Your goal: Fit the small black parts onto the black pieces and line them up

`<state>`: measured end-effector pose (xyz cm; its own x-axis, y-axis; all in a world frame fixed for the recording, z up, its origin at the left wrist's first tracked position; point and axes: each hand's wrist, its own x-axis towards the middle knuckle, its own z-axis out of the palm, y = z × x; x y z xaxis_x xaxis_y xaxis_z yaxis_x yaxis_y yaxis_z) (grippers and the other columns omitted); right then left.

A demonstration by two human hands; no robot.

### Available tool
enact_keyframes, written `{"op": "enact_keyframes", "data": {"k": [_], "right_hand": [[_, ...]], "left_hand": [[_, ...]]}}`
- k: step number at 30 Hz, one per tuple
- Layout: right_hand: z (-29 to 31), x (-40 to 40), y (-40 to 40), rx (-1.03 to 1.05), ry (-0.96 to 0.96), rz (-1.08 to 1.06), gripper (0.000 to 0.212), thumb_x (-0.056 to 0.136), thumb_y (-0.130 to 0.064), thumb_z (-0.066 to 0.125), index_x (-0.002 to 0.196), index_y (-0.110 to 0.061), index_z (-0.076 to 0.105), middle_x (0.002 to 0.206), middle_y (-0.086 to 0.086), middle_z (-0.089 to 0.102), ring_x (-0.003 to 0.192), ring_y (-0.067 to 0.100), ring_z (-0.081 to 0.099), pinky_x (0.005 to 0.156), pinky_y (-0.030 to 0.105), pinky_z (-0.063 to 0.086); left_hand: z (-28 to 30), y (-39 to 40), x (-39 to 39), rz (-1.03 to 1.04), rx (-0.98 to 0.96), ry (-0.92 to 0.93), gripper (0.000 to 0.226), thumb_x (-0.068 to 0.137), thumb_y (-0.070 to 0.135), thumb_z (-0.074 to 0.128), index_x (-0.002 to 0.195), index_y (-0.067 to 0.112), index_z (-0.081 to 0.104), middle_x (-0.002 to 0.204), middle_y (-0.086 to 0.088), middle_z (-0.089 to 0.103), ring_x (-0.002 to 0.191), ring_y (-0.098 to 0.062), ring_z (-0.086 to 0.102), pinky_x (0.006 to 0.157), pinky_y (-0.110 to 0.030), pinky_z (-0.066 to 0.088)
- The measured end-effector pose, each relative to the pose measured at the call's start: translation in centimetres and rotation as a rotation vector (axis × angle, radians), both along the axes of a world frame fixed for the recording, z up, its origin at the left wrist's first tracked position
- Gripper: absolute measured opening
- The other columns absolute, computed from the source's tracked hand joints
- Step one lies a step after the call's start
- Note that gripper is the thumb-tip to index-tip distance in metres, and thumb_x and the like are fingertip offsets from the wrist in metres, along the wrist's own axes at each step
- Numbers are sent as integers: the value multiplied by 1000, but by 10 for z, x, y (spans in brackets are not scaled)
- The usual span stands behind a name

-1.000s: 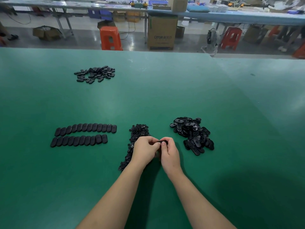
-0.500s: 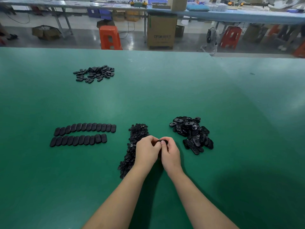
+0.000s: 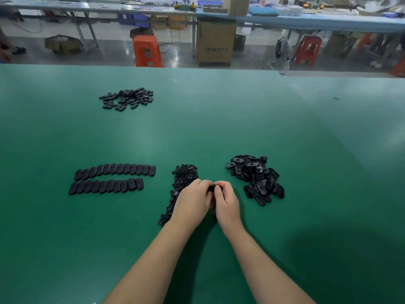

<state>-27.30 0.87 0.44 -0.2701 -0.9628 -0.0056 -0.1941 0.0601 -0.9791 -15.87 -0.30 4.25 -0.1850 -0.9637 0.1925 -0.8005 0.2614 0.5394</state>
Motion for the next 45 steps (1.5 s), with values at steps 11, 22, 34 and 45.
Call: {"op": "enact_keyframes", "data": {"k": [11, 22, 34, 45], "right_hand": [[1, 2, 4, 24, -22, 75, 10, 105, -31, 50, 103, -35, 59, 72, -12, 64, 56, 4, 55, 58, 32, 50], [5, 2, 6, 40, 3, 83, 9, 104, -31, 52, 101, -32, 61, 72, -8, 63, 56, 3, 54, 55, 26, 49], [4, 3, 6, 38, 58, 80, 12, 103, -26, 53, 97, -30, 62, 78, 6, 67, 54, 3, 53, 51, 24, 45], [3, 3, 7, 51, 85, 95, 16, 103, -20, 52, 96, -31, 61, 79, 11, 65, 57, 12, 49, 51, 32, 41]], "left_hand": [[-16, -7, 111, 596, 34, -106, 26, 93, 40, 64, 98, 15, 71, 75, 6, 62, 56, -12, 54, 47, -24, 37], [-24, -11, 124, 557, 42, -188, 21, 99, 35, 56, 108, 25, 72, 85, 5, 63, 66, -17, 58, 49, -24, 41], [-30, -9, 99, 314, 60, -40, 24, 101, 33, 55, 117, 31, 72, 83, 10, 59, 72, -13, 58, 58, -31, 50], [-38, -8, 98, 339, 58, 44, 7, 92, 37, 69, 87, 33, 72, 79, 18, 57, 69, 3, 53, 52, -21, 35]]}}
